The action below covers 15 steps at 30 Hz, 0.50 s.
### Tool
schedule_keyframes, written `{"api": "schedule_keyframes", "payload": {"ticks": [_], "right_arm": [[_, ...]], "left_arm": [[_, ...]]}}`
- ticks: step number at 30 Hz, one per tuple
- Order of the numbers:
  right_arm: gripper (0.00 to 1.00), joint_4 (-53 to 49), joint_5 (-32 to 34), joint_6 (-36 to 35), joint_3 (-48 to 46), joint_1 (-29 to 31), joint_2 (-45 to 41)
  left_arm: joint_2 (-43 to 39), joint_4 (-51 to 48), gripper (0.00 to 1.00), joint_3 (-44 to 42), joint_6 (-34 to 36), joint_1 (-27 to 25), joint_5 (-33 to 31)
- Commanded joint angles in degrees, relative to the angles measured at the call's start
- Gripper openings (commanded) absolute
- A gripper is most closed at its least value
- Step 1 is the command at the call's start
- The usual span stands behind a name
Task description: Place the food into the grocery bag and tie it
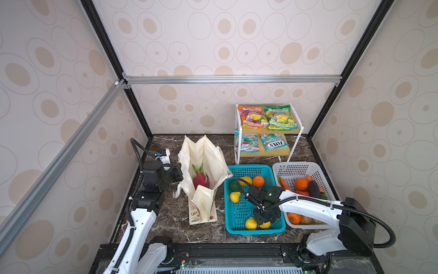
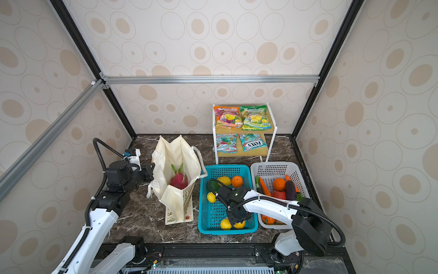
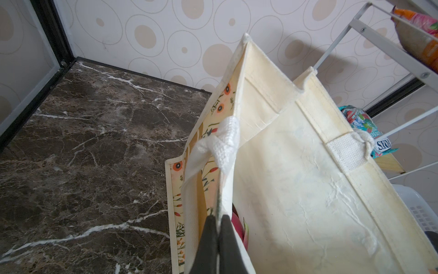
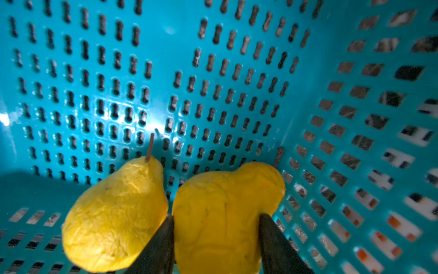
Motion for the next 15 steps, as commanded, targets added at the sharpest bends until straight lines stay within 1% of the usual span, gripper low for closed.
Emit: {"api": "schedule_keyframes", "payload": {"ticks": [1, 5, 8, 11, 15], "right_arm": [[0.46, -3.3, 2.7, 0.3, 3.2, 0.4, -2.9], [0.45, -3.8, 5.0, -0.6, 5.4, 0.4, -4.0], [0.45, -1.7, 6.9, -1.3, 5.6, 0.3, -3.6], [0.45, 1.4, 8.2, -2.5, 5.7, 0.3, -0.5], [0.44, 1.2, 8.2, -3.2, 8.8, 0.3, 5.8]], "left_arm": [[-0.6, -1.3, 0.0, -0.2, 0.4, 0.2, 0.0], [-0.9, -1.2, 0.0, -0.4, 0.3, 0.2, 0.2], [-0.9, -1.2, 0.0, -0.5, 0.1, 0.2, 0.2], [-1.2, -0.8, 0.0, -0.9, 0.1, 0.2, 0.2], [-0.9, -1.2, 0.0, -0.7, 0.4, 0.2, 0.2]]}}
